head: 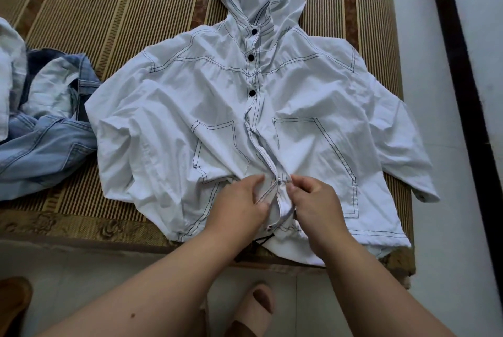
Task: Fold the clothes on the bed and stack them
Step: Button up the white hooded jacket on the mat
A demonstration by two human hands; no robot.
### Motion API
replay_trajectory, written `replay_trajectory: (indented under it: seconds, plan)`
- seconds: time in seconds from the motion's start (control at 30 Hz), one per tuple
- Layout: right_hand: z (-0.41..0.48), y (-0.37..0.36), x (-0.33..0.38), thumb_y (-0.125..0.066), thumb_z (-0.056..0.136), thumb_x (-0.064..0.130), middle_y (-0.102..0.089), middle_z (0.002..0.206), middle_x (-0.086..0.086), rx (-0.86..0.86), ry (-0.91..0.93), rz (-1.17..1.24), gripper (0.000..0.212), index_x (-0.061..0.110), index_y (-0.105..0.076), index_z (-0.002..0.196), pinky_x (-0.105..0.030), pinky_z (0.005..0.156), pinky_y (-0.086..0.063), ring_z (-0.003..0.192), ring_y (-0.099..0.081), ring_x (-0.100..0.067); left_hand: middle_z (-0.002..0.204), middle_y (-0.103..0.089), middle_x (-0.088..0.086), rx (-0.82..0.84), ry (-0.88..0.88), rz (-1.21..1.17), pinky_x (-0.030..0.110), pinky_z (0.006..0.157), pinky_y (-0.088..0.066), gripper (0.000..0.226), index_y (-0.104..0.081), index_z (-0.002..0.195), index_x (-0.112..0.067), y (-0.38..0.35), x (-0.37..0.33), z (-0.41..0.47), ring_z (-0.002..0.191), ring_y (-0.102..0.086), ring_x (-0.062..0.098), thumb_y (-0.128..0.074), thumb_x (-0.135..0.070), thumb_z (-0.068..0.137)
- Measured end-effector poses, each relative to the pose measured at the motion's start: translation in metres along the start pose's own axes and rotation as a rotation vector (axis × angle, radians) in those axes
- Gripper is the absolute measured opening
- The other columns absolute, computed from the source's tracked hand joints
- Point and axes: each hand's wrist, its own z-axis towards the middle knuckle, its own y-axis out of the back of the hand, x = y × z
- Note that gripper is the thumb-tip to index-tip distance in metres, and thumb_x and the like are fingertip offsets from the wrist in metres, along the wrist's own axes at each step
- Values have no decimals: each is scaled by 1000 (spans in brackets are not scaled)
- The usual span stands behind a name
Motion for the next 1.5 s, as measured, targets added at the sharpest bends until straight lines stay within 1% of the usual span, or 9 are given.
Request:
replay_trajectory:
  seconds: [0.13,0.3,0.4,0.5,0.6,0.83,0.97,1.17,1.5]
  plan:
    - [-14,6,-15,-66,88,19,-69,86,8,-22,35,-133,14,30,-67,97,-15,70,-47,80,-64,-3,55,-55,-4,110,116,-77,20,50,-35,21,-63,69,-14,2,22,-16,56,-52,9,-62,-24,87]
    - [-43,-12,-50,-75,78,22,-67,96,10,69,-17,-264,26,31,-65,101,-28,84,-51,88,-64,-6,82,-72,-2,140,148,-331,28,75,-50,17,-68,87,-26,10,29,-37,78,-66,16,-62,-10,88]
    - [-42,-30,-58,-75,75,34,-52,109,-2,25,-17,-543,46,28,-60,118,-30,94,-44,104,-55,-19,83,-73,-9,125,126,-269,15,69,-49,26,-69,91,-29,16,33,-44,77,-66,4,-62,-4,84]
    - [-33,-34,-44,-66,80,23,-53,94,-6,12,24,-583,4,25,-65,84,-27,71,-41,90,-55,-22,64,-62,-11,131,176,-32,15,50,-38,17,-62,70,-24,24,37,-44,65,-58,7,-64,-16,86]
    - [-32,-22,-34,-61,83,24,-56,72,2,26,83,-533,21,23,-49,65,-25,52,-31,67,-51,-13,65,-54,-6,118,203,125,27,53,-34,22,-50,69,-22,33,38,-44,70,-57,19,-56,-18,90]
    - [-70,21,2,-63,90,29,-60,64,12,-26,324,-245,17,37,-48,88,-16,50,-37,53,-52,-4,73,-69,-16,28,-17,-204,19,61,-49,3,-68,82,-31,37,-10,-63,65,-62,-3,-68,-29,83]
    - [-77,30,13,-70,85,18,-68,91,19,88,419,-302,31,47,-62,93,-21,79,-49,91,-61,1,72,-70,-15,38,-27,-294,19,63,-48,8,-72,88,-29,39,-30,-62,67,-63,-1,-69,-25,82]
    - [-70,28,12,-66,73,-3,-48,100,22,88,589,-549,55,19,-59,123,0,86,-29,96,-49,-5,67,-69,-13,96,-24,-375,29,66,-49,25,-73,85,-36,39,-37,-54,60,-57,3,-67,-12,82]
    - [-61,48,30,-60,81,10,-66,91,-14,-95,977,-603,21,9,-78,92,-31,65,-50,73,-64,-25,64,-65,-24,-42,-95,-299,9,55,-38,24,-64,62,-42,38,-39,-54,62,-58,-6,-76,-29,78]
